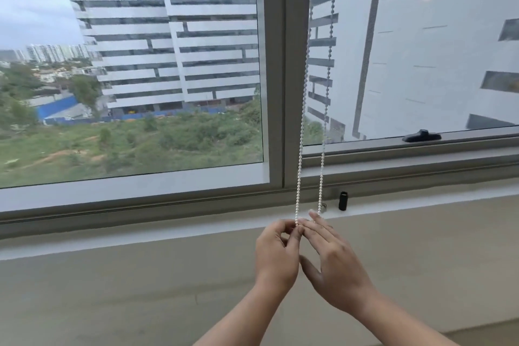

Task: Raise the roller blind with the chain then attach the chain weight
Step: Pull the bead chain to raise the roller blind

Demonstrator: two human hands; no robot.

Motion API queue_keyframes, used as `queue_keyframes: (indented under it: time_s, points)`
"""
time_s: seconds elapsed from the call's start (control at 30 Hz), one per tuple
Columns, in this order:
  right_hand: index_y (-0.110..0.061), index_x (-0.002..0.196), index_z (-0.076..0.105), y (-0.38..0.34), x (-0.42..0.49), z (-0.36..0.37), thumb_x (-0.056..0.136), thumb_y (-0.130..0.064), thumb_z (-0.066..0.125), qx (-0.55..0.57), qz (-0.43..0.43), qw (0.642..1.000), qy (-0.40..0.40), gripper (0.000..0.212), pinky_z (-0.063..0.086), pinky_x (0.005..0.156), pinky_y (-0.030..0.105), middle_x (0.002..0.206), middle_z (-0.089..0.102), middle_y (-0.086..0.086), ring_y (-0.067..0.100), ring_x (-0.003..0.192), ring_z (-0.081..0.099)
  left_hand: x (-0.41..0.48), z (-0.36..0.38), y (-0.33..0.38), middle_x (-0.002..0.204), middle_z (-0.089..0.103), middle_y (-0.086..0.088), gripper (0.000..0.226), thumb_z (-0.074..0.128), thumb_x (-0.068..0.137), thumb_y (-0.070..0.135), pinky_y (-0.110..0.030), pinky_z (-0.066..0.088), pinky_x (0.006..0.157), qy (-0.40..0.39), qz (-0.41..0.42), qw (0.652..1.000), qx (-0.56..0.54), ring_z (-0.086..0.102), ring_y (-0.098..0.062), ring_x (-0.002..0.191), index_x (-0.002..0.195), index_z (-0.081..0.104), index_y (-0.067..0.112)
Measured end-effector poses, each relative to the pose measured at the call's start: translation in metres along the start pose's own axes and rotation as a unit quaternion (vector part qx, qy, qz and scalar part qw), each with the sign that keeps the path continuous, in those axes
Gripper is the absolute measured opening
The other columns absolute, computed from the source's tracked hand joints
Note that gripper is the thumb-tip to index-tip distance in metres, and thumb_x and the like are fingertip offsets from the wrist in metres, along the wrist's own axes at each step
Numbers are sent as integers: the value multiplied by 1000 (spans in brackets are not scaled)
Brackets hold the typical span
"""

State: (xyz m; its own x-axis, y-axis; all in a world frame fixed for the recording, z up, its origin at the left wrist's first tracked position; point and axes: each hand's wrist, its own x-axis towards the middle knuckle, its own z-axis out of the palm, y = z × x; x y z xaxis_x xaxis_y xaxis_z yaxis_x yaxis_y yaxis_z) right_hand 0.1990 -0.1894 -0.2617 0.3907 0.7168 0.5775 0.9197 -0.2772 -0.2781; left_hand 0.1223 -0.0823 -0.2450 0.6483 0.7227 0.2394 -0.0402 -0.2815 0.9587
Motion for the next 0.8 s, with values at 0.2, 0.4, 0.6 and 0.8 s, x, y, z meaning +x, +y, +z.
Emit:
queue_keyframes:
  time_s: [0.2, 0.4, 0.6, 0.8]
  points:
    - [-12, 132, 55, 37, 20, -2, 83, -22, 62, 45, -30, 999, 5, 50, 29, 113, 27, 136, 58, -4, 11, 141, 34, 18, 27, 2, 68, 65, 7, 20, 68, 91, 21, -12, 47, 57, 29, 7, 1000, 9, 61, 0, 58, 79, 64, 37]
    - [-11, 131, 56, 64, 33, -3, 83, -19, 63, 76, -50, 996, -8, 49, 31, 113, 31, 135, 59, -2, 14, 139, 36, 30, 47, 5, 77, 65, 4, 19, 67, 92, 24, -12, 43, 56, 49, 11, 998, 34, 56, 3, 55, 80, 61, 37]
    - [-7, 127, 59, 82, 50, 1, 84, 8, 46, 94, -55, 994, 16, 48, 39, 109, 39, 130, 63, 4, 21, 134, 46, 46, 55, 10, 87, 60, 15, 10, 68, 91, 24, -8, 41, 61, 72, 48, 990, 111, 58, 1, 64, 83, 64, 30]
    - [-9, 130, 57, 81, 60, -2, 85, 9, 46, 97, -58, 993, 28, 50, 35, 112, 34, 135, 60, 2, 19, 136, 43, 54, 52, 13, 92, 62, 13, 2, 66, 92, 26, -9, 41, 62, 68, 64, 989, 112, 59, 5, 69, 91, 65, 28]
